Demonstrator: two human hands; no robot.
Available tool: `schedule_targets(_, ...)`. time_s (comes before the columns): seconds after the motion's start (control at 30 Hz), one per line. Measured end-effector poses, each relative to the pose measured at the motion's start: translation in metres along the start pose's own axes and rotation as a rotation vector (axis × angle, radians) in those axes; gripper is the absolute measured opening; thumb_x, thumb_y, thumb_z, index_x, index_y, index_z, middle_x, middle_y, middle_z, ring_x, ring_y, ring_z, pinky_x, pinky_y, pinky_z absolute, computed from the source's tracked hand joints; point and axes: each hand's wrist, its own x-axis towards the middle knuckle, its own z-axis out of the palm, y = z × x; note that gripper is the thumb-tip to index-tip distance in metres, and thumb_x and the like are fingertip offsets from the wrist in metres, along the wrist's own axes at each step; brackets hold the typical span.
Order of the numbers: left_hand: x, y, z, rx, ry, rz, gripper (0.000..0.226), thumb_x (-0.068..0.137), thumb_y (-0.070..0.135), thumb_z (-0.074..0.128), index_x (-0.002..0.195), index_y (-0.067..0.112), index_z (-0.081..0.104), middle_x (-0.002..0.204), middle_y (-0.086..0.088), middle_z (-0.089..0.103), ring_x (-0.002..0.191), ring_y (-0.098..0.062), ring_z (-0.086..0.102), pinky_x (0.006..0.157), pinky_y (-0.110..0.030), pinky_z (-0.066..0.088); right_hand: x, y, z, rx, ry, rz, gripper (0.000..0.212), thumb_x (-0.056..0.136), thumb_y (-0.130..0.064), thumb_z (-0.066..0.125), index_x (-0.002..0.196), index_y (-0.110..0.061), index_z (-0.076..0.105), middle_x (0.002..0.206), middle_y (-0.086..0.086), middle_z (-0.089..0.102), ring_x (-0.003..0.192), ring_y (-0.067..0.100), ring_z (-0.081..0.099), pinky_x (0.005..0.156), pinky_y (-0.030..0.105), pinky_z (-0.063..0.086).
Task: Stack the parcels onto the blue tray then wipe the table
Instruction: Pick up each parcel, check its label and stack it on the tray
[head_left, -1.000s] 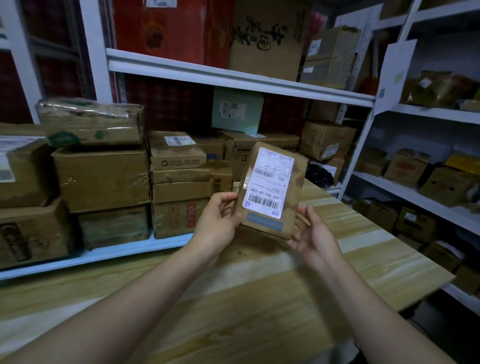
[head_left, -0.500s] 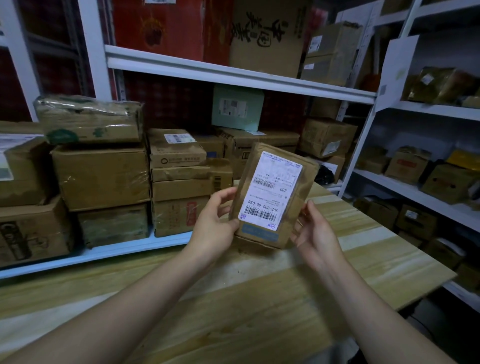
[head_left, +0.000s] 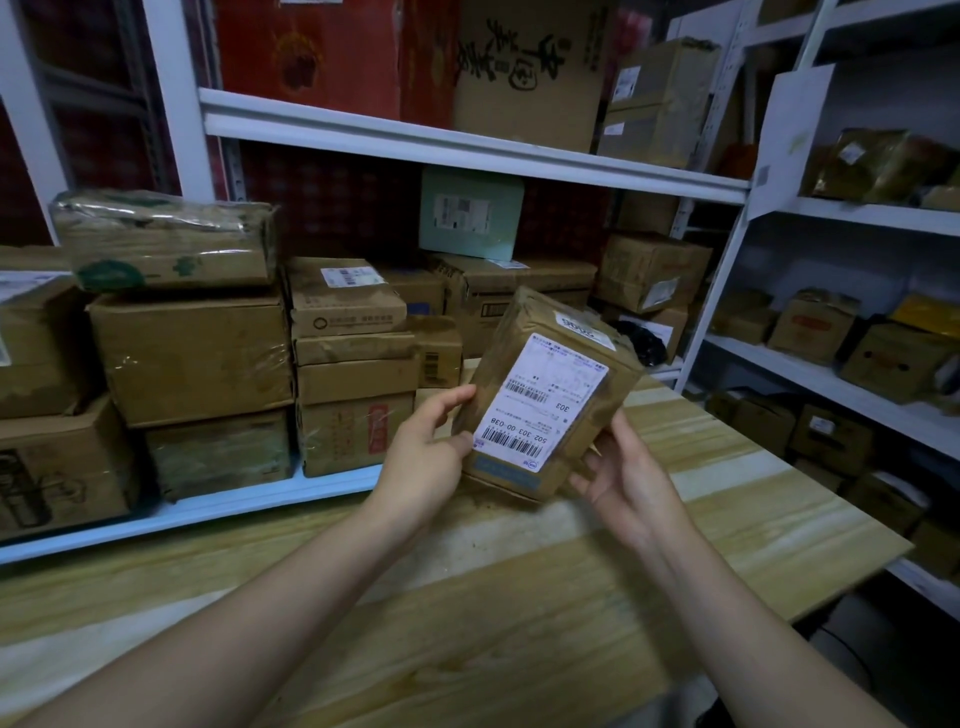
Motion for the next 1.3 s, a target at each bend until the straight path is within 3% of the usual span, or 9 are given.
schedule_targets(0.17, 0.0, 0.001, -0.001, 0.008, 0.002, 0.023, 0.041, 0.096, 0.001, 0.05, 0.125, 0.028, 0.061, 0.133, 0.009, 0.057, 0.115, 0.002, 0.051, 0.102, -0.017, 0.038, -0.003, -0.002, 0.001, 0.054, -0.001, 0.022, 0.052, 0.097, -0.048, 0.048, 0.138, -0.018, 0.055, 0.132, 0.007, 0.066, 0.123, 0.027, 0.06, 0.104, 0.057, 0.045)
schedule_targets(0.3, 0.002, 0.0, -0.002, 0.054, -0.015, 0.062, 0.041, 0.096, 0.001, 0.052, 0.127, 0.026, 0.061, 0.142, 0.013, 0.048, 0.126, 0.001, 0.039, 0.111, -0.018, 0.025, -0.004, -0.002, 0.002, 0.083, -0.024, 0.025, 0.045, 0.103, -0.04, 0.042, 0.141, -0.018, 0.053, 0.135, 0.008, 0.065, 0.126, 0.03, 0.058, 0.108, 0.059, 0.041)
schedule_targets(0.37, 0.004, -0.005, -0.003, 0.126, -0.003, 0.091, 0.041, 0.095, 0.007, 0.055, 0.123, 0.037, 0.06, 0.146, 0.016, 0.042, 0.134, -0.004, 0.033, 0.119, -0.03, 0.021, -0.004, -0.002, 0.002, 0.101, -0.029, 0.025, 0.043, 0.103, -0.04, 0.042, 0.139, -0.019, 0.055, 0.136, 0.008, 0.063, 0.129, 0.031, 0.056, 0.109, 0.06, 0.04)
schedule_targets(0.5, 0.006, -0.008, -0.004, 0.147, 0.009, 0.046, 0.041, 0.097, 0.02, 0.055, 0.117, 0.055, 0.05, 0.138, 0.015, 0.037, 0.138, -0.013, 0.027, 0.119, -0.042, 0.021, -0.006, -0.003, -0.002, 0.136, -0.024, 0.023, 0.039, 0.102, -0.05, 0.041, 0.123, -0.027, 0.065, 0.134, 0.007, 0.065, 0.128, 0.032, 0.056, 0.108, 0.061, 0.04)
schedule_targets(0.6, 0.007, -0.008, -0.003, 0.104, 0.011, -0.005, 0.035, 0.099, 0.03, 0.051, 0.12, 0.059, 0.05, 0.131, 0.009, 0.033, 0.133, -0.016, 0.032, 0.118, -0.044, 0.025, -0.007, -0.004, -0.004, 0.16, -0.035, 0.08, 0.054, 0.097, -0.061, 0.038, 0.133, -0.027, 0.059, 0.137, 0.011, 0.062, 0.129, 0.035, 0.054, 0.109, 0.063, 0.038)
schedule_targets(0.8, 0.008, -0.003, -0.004, 0.05, -0.005, -0.01, 0.032, 0.102, 0.034, 0.042, 0.128, 0.049, 0.054, 0.138, 0.002, 0.035, 0.125, -0.012, 0.039, 0.116, -0.044, 0.03, -0.012, -0.006, -0.011, 0.189, -0.045, 0.132, 0.061, 0.094, -0.067, 0.036, 0.134, -0.026, 0.057, 0.133, 0.017, 0.064, 0.127, 0.039, 0.056, 0.111, 0.062, 0.036)
schedule_targets(0.97, 0.005, -0.001, 0.0, 0.035, 0.01, 0.061, 0.031, 0.102, 0.021, 0.046, 0.123, 0.04, 0.059, 0.14, 0.004, 0.034, 0.13, -0.01, 0.036, 0.113, -0.024, 0.024, -0.017, -0.01, -0.01, 0.171, -0.023, 0.145, 0.057, 0.097, -0.063, 0.033, 0.122, -0.021, 0.064, 0.126, 0.018, 0.068, 0.121, 0.038, 0.061, 0.102, 0.053, 0.046)
schedule_targets(1.2, 0.005, 0.004, -0.002, 0.005, 0.012, 0.095, 0.033, 0.1, 0.014, 0.05, 0.12, 0.039, 0.06, 0.141, 0.008, 0.034, 0.129, -0.004, 0.035, 0.113, -0.024, 0.026, -0.018, -0.003, -0.017, 0.203, -0.078, 0.211, 0.062, 0.096, -0.064, 0.034, 0.128, -0.019, 0.061, 0.129, 0.023, 0.065, 0.123, 0.043, 0.059, 0.093, 0.059, 0.053)
schedule_targets(1.3, 0.007, 0.001, -0.001, 0.007, 0.027, 0.072, 0.032, 0.099, 0.019, 0.053, 0.127, 0.032, 0.059, 0.141, 0.008, 0.04, 0.13, -0.006, 0.039, 0.117, -0.034, 0.028, -0.018, -0.001, -0.017, 0.211, -0.095, 0.214, 0.063, 0.097, -0.062, 0.034, 0.124, -0.017, 0.069, 0.129, 0.022, 0.065, 0.124, 0.045, 0.057, 0.103, 0.067, 0.041)
